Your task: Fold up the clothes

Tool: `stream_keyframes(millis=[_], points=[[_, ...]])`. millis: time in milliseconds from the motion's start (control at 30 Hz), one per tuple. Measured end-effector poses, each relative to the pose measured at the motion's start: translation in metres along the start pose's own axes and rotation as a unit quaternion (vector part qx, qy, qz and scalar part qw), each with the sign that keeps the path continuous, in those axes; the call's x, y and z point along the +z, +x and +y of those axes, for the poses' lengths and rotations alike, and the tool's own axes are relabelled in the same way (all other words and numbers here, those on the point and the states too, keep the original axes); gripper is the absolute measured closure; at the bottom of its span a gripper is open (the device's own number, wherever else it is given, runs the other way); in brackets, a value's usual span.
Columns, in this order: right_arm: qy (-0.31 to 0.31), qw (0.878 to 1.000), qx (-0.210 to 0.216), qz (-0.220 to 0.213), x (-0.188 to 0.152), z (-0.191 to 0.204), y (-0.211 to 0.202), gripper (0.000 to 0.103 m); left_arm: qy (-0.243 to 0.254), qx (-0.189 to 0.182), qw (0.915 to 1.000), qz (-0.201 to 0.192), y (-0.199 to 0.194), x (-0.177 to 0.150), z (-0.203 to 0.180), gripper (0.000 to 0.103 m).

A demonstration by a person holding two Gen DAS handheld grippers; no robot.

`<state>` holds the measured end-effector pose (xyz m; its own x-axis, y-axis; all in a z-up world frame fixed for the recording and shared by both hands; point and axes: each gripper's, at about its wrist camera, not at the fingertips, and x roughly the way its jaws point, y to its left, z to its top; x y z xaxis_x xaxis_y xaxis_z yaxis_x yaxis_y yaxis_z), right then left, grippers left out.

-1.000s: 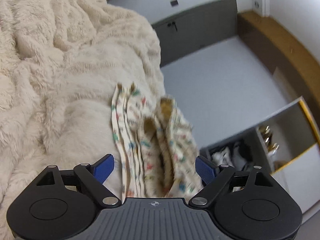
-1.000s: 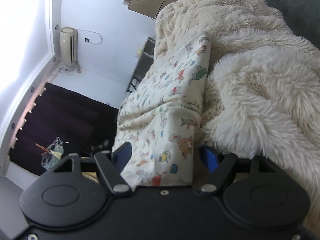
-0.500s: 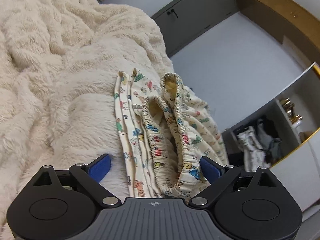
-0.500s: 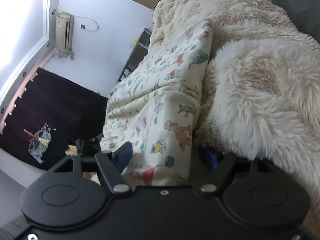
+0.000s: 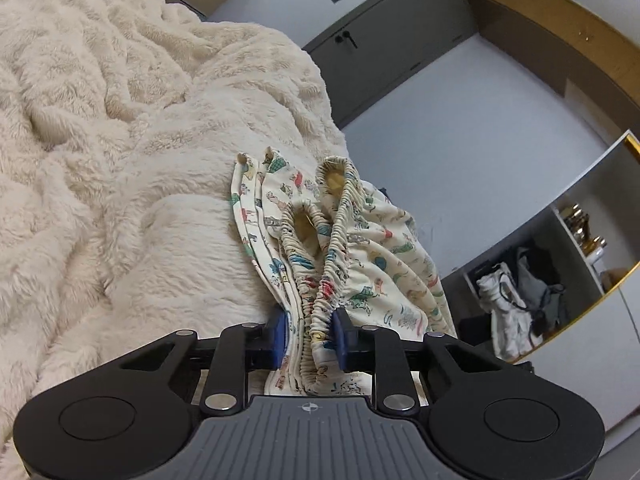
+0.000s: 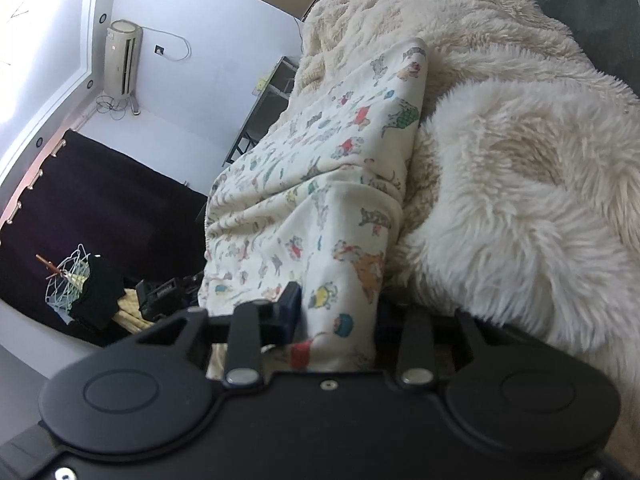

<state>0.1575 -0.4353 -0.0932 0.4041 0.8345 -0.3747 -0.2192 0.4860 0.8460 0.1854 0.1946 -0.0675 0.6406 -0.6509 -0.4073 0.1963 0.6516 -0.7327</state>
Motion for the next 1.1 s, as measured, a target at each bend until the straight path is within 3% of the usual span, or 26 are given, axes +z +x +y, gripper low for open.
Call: stream_keyframes(millis=[67, 133, 200, 300, 333, 400, 433, 533, 600, 667, 733, 933, 1100], points=[[0.001, 1.000, 0.001, 0.001, 0.001, 0.000, 0.000, 0.066, 0.012, 0.017, 0.9998, 0.000, -0.005, 0.002, -0.004, 0.055], [0.000, 1.000, 0.000, 0.003, 0.001, 0.000, 0.001, 0.064, 0.026, 0.044, 0.9987, -0.001, -0.008, 0.003, -0.010, 0.040], [-0.001, 1.000, 0.001, 0.005, 0.001, 0.001, 0.002, 0.060, 0.048, 0.078, 0.9958, 0.006, -0.007, 0.003, -0.019, 0.035], [-0.008, 1.000, 0.000, 0.008, 0.000, 0.003, 0.005, 0.056, 0.054, 0.084, 0.9949, 0.014, 0.003, 0.000, -0.021, 0.035], [-0.010, 1.000, -0.002, 0.009, 0.000, 0.004, 0.006, 0.056, 0.052, 0.083, 0.9950, 0.015, 0.007, -0.001, -0.020, 0.037], [-0.011, 1.000, -0.003, 0.009, -0.002, 0.004, 0.006, 0.056, 0.049, 0.075, 0.9959, 0.012, 0.009, -0.003, -0.020, 0.057], [-0.010, 1.000, -0.003, 0.008, -0.002, 0.004, 0.006, 0.056, 0.049, 0.062, 0.9968, 0.007, 0.007, -0.004, -0.020, 0.073], [-0.008, 1.000, -0.004, 0.006, -0.003, 0.005, 0.004, 0.066, 0.057, 0.054, 0.9969, -0.003, 0.002, -0.004, -0.025, 0.086], [-0.005, 1.000, -0.006, -0.001, -0.001, 0.008, 0.002, 0.086, 0.060, 0.049, 0.9970, -0.010, 0.001, -0.002, -0.029, 0.089], [-0.004, 1.000, -0.005, -0.009, 0.001, 0.011, -0.001, 0.092, 0.051, 0.025, 0.9981, -0.025, -0.006, 0.007, -0.032, 0.091], [-0.011, 1.000, -0.004, -0.023, 0.005, 0.020, -0.006, 0.094, 0.056, 0.015, 0.9978, -0.031, -0.013, 0.019, -0.038, 0.092], [-0.044, 0.997, 0.017, -0.067, 0.018, 0.082, -0.020, 0.095, 0.084, 0.036, 0.9952, -0.034, -0.023, 0.069, -0.061, 0.097], [-0.070, 0.996, 0.002, -0.062, -0.012, 0.152, -0.016, 0.091, 0.102, 0.063, 0.9928, 0.003, -0.026, 0.099, -0.057, 0.096]])
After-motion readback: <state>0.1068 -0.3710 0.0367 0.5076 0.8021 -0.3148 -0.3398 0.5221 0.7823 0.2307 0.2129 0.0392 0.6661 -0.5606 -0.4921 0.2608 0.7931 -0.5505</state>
